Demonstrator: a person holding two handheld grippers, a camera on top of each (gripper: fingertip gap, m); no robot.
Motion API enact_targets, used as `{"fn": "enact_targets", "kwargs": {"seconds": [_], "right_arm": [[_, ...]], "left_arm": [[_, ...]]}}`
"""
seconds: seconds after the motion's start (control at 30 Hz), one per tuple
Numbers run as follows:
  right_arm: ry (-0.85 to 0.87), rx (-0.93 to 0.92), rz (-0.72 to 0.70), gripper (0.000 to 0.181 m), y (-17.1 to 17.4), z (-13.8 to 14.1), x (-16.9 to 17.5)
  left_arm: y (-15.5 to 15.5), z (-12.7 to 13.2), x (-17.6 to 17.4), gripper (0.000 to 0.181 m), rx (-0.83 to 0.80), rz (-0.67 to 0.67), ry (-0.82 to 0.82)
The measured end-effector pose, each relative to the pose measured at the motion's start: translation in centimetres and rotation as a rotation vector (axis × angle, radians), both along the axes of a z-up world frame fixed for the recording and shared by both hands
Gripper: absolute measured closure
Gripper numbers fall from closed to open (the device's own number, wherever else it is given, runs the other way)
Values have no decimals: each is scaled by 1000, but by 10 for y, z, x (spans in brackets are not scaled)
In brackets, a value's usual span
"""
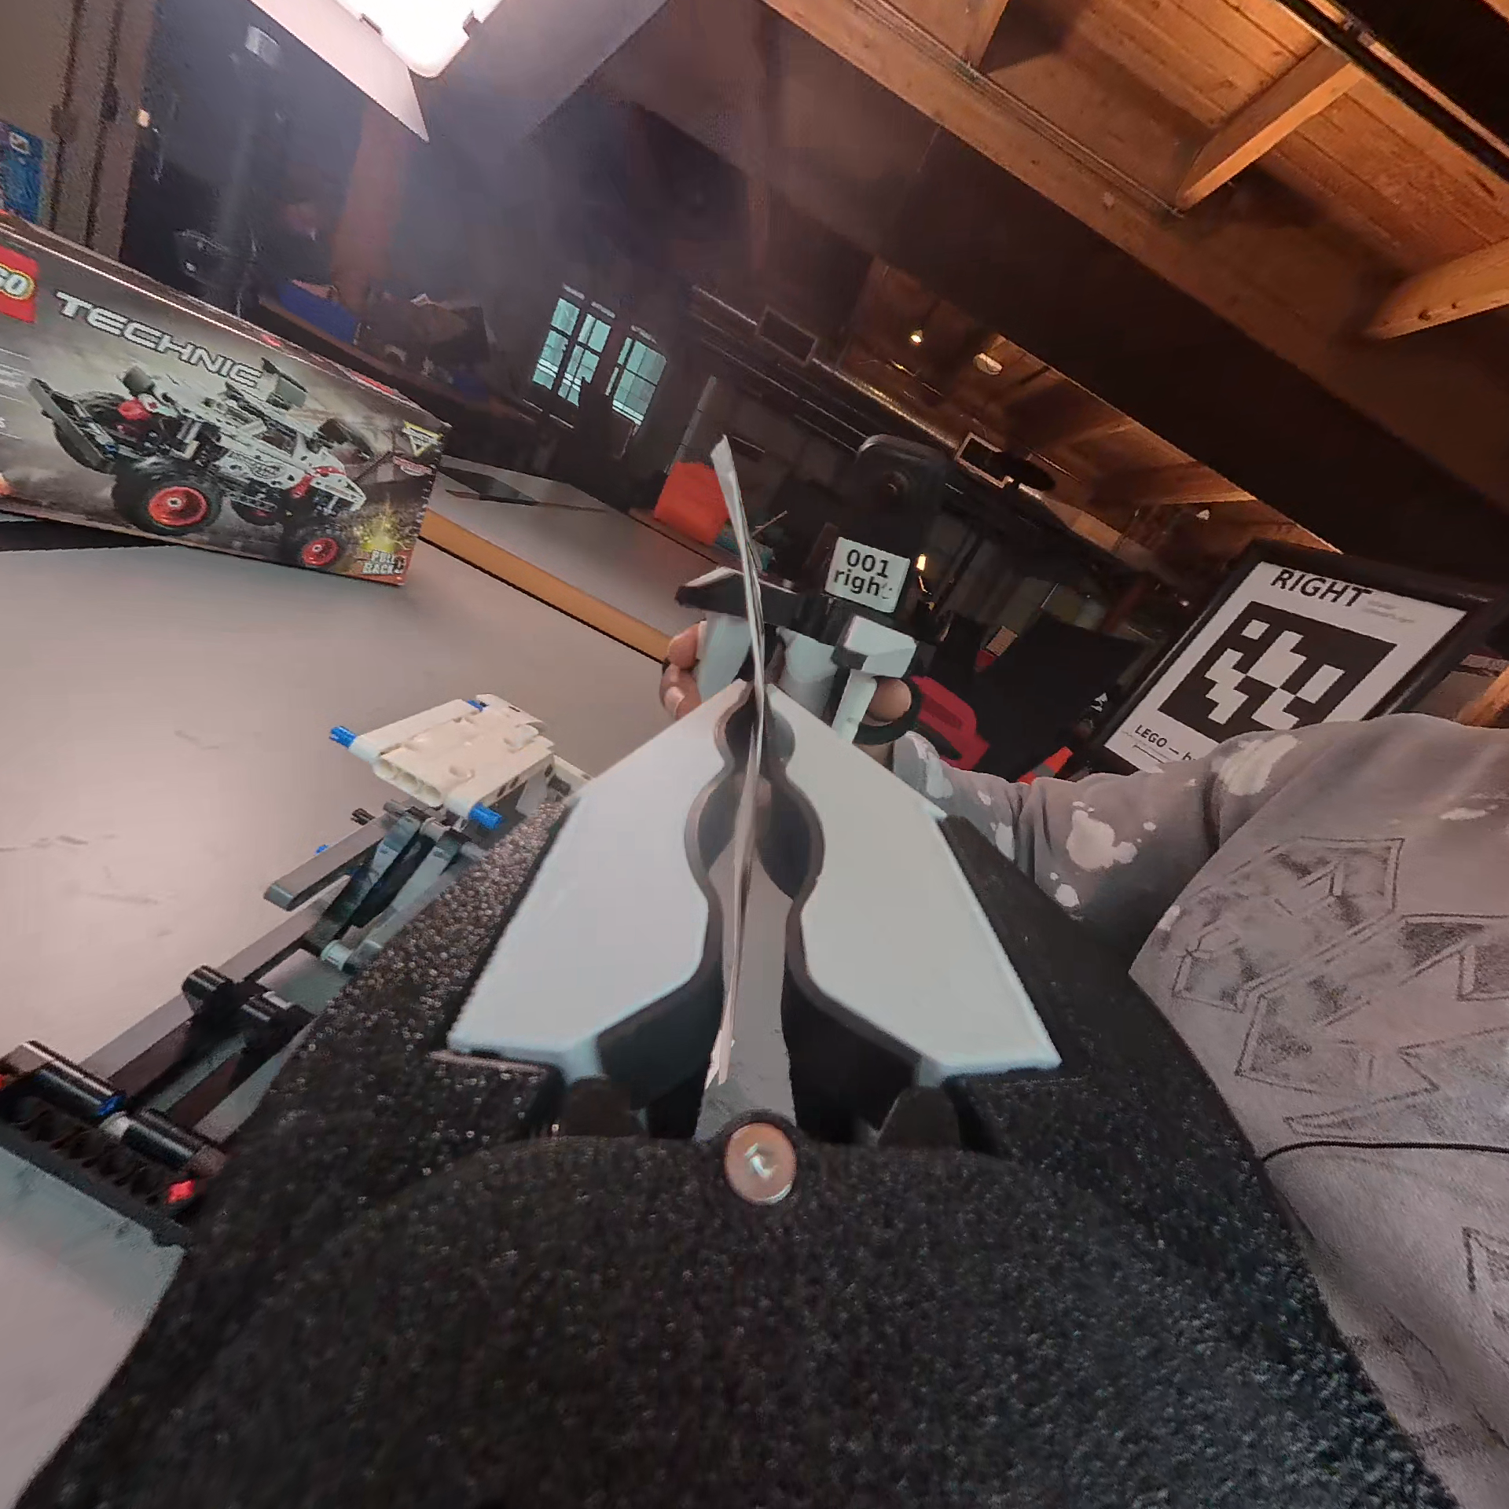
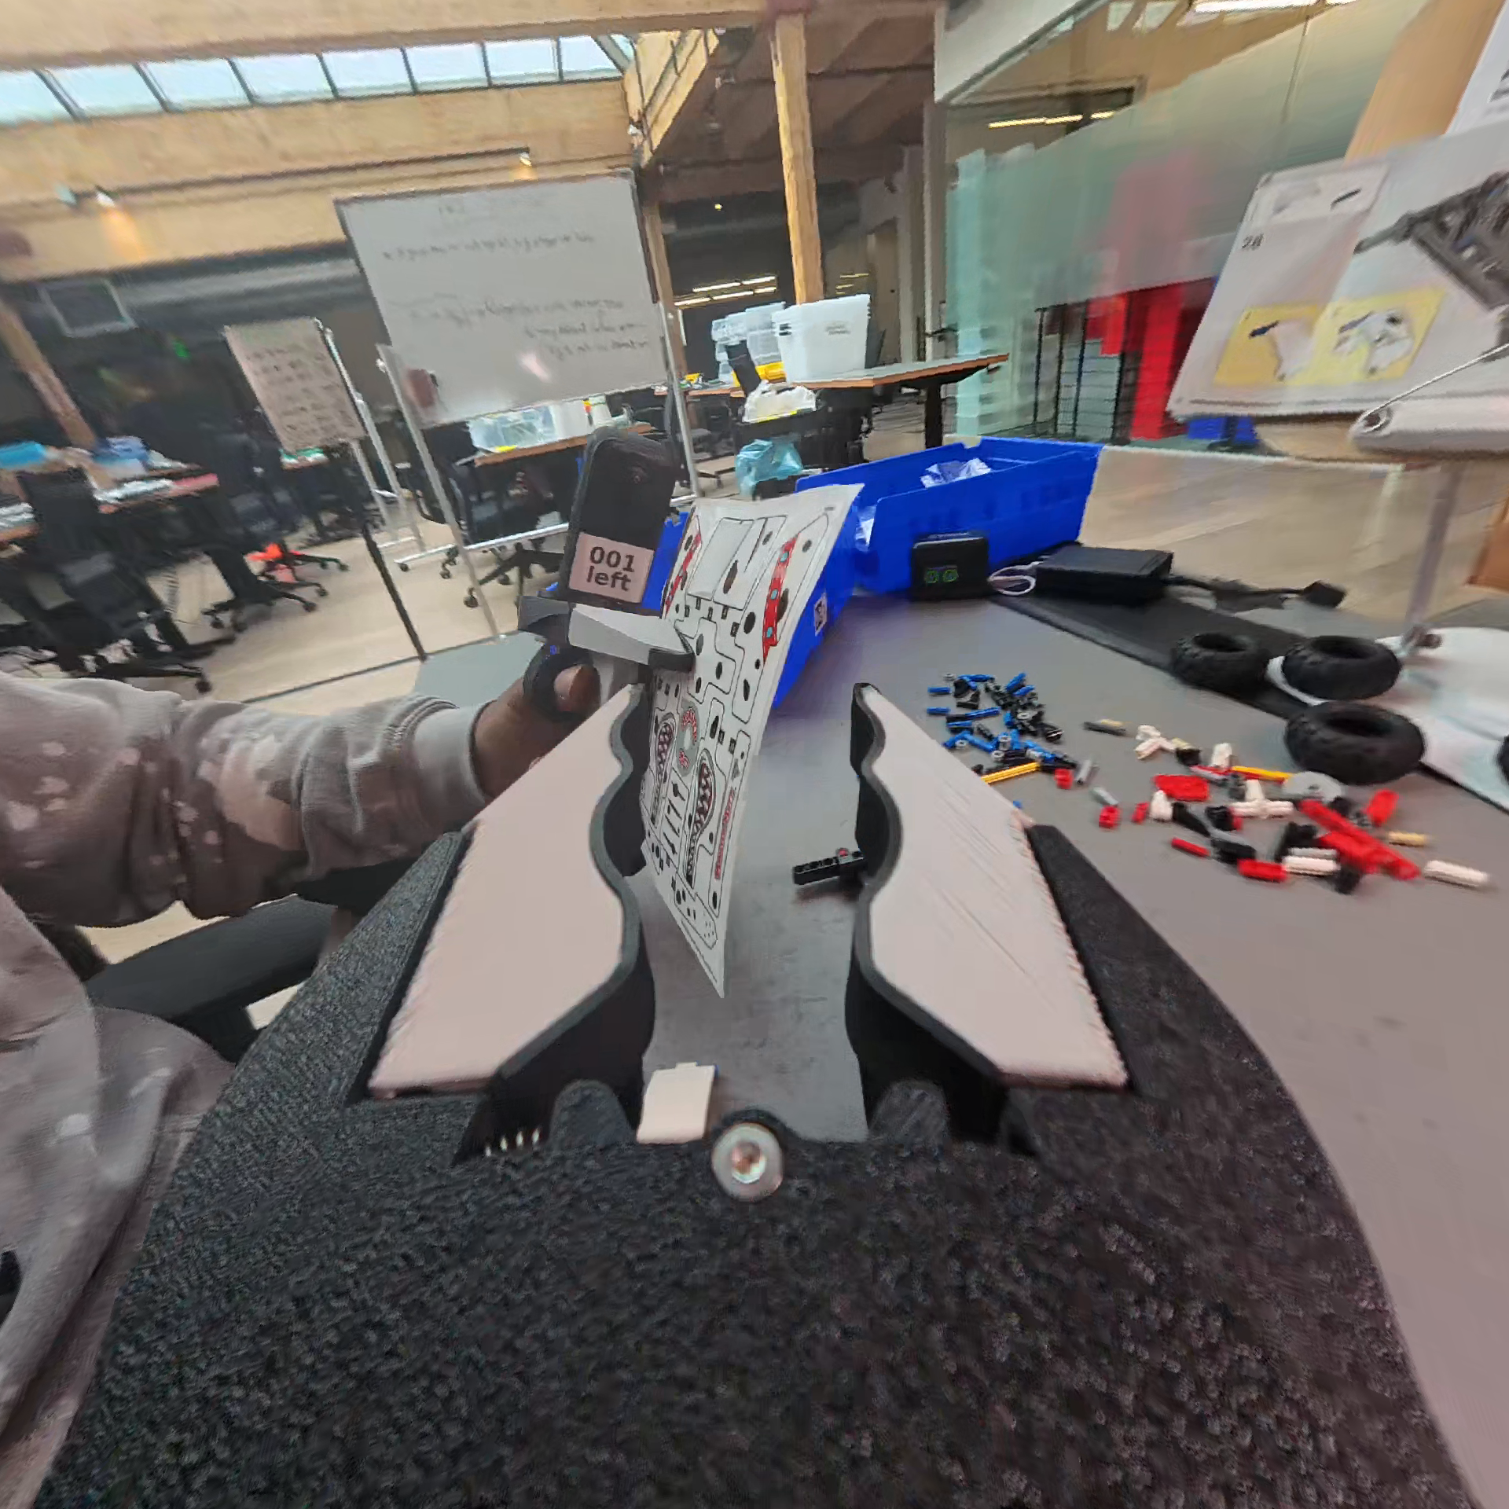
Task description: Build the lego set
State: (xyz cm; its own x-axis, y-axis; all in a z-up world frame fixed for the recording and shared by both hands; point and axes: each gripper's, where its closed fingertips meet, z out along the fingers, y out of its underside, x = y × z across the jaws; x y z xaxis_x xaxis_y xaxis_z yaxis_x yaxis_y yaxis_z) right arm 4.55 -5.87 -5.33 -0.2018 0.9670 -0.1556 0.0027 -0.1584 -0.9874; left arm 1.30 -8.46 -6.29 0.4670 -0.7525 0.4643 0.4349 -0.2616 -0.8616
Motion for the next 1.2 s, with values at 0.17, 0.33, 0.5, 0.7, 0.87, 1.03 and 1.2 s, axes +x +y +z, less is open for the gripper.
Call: {"fn": "enact_targets", "kwargs": {"seconds": [0.17, 0.33, 0.5, 0.7, 0.87, 1.03, 1.2], "right_arm": [[1, -87, 149, 181, -22, -14, 2], [-21, -251, 233, 181, -27, -12, 7], [-66, -410, 296, 181, -28, -20, 6], [-126, -167, 112, 162, -10, -40, -3], [77, 856, -190, 151, -12, -2, 11], [-160, 1118, -90, 133, -32, -52, -8], [-203, 904, 60, 149, -46, -65, -5]], "left_arm": [[-6, -8, 11, 181, -25, -51, -32], [-9, -8, 13, 172, -21, -72, -42], [-13, -6, 22, 167, -6, -110, -31], [-5, -21, 20, 181, -90, -59, 26], [3, -39, 13, 181, -219, -18, 63], [-7, -47, 37, 181, -203, -99, 190], [-20, -44, 48, 181, -74, -118, 337]]}}
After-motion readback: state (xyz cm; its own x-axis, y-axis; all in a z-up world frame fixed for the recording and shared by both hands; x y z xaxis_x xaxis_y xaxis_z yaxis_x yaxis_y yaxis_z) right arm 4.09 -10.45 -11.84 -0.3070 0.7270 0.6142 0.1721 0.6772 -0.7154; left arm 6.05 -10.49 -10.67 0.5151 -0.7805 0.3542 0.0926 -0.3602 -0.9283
